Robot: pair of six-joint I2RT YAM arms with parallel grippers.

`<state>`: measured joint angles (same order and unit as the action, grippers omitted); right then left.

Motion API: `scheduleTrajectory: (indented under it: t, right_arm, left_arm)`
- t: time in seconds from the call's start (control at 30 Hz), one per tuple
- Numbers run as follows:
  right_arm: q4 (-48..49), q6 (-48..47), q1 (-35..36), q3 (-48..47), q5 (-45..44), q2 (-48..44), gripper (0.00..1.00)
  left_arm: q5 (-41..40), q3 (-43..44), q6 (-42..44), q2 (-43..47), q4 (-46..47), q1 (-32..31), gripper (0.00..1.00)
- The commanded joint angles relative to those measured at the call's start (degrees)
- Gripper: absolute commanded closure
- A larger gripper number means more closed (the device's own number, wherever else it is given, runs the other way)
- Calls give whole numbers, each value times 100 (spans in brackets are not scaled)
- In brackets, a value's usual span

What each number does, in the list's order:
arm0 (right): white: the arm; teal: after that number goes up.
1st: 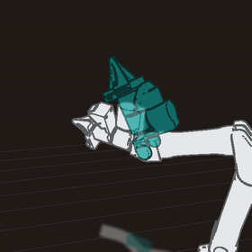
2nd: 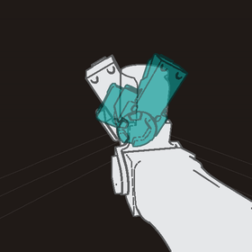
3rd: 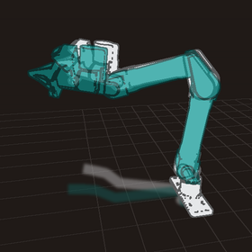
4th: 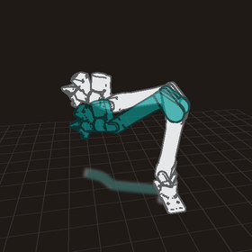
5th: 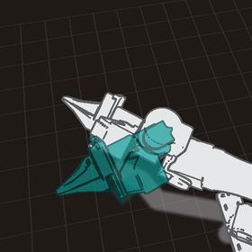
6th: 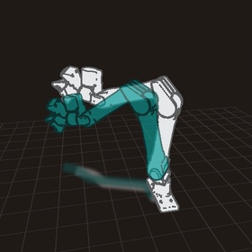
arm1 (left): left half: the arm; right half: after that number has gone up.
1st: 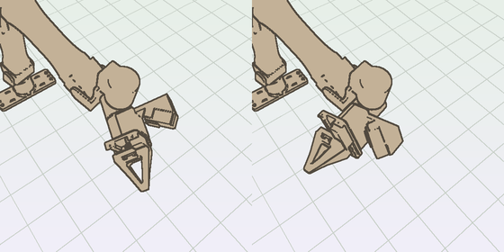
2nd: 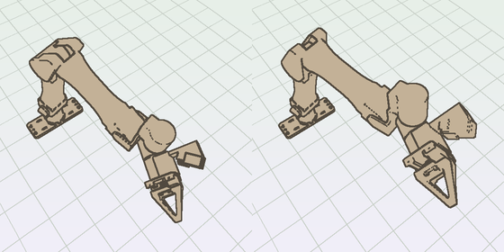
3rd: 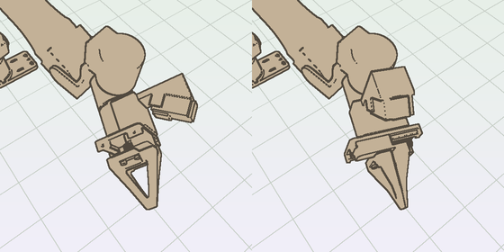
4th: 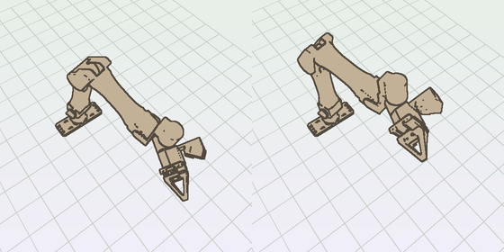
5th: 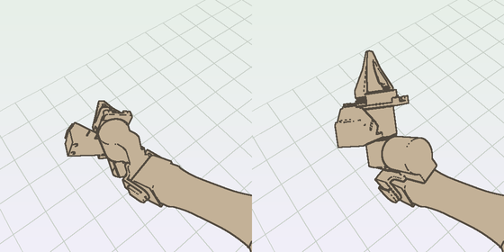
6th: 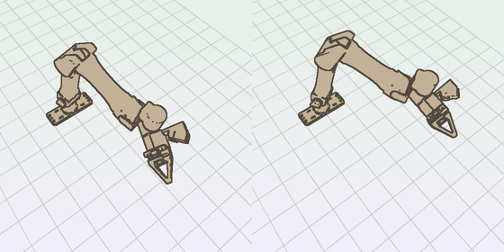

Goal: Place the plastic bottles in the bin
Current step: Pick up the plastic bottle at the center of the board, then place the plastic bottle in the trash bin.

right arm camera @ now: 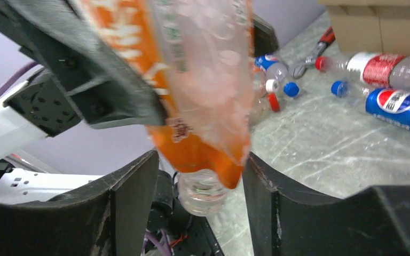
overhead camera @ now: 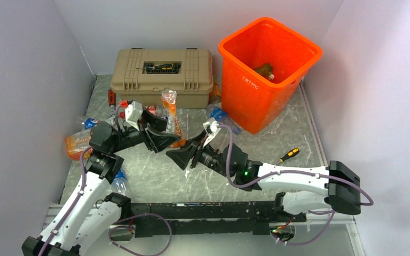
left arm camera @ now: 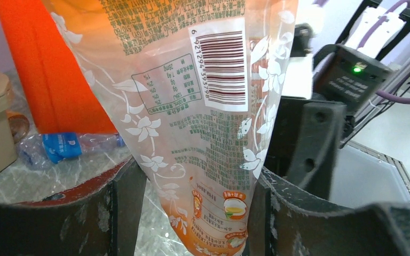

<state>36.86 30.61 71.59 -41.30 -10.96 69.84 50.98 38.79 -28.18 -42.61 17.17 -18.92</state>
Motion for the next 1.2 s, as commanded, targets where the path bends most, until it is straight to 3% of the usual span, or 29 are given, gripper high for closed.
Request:
scheduleTrajectory:
  t: [0.0, 0.2, 0.37, 0.4, 0.43, 0.5, 0.53, 0.57, 0.67, 0.8, 1.0, 1.1, 1.17]
  right_arm:
    - [116, 337, -153, -142, 212, 92, 44]
    - [-42, 229, -207, -255, 241, 245, 60]
    - [-173, -80, -199, -327, 202, 332, 100]
    - [-209, -146, -198, -297, 157, 323, 100]
    - [-183, -251, -195, -223, 130, 308, 100]
    - [-139, -407, -190, -86, 27, 271, 100]
    - [-206, -471, -190, -73, -50, 230, 100]
    - [-315, -567, -194, -97, -103, 170, 100]
    - [-1000, -949, -190, -354, -392, -213, 100]
    - [-2622, -1621, -202, -983, -1205, -913, 100]
    - [-4419, -2941, -203, -2691, -2975, -1481, 100]
    - [-4486, -3884, -344, -3401, -4050, -1511, 100]
    - [-4207, -4297, -939, -3621, -4272, -1480, 100]
  left_arm:
    - [150, -20, -68, 121, 337, -68, 66]
    - [149, -86, -280, 113, 579, -77, 66]
    - [-29, -34, -194, 182, 336, -75, 65]
    - [-151, 8, -130, 221, 177, -77, 63]
    - [-297, 59, -67, 252, -27, -77, 52]
    - [-629, 173, -17, 306, -393, -77, 26]
    - [-820, 214, -12, 337, -543, -76, 6]
    - [-1026, 242, -13, 368, -667, -77, 1]
    - [-1344, 221, -13, 552, -764, -77, 1]
    - [-1837, 91, -125, 925, -629, -41, 1]
    - [-2282, 103, 86, 1135, -942, -16, 0]
    - [-2584, 201, 170, 992, -1237, -16, 1]
    - [-2765, 353, 204, 840, -1500, -16, 0]
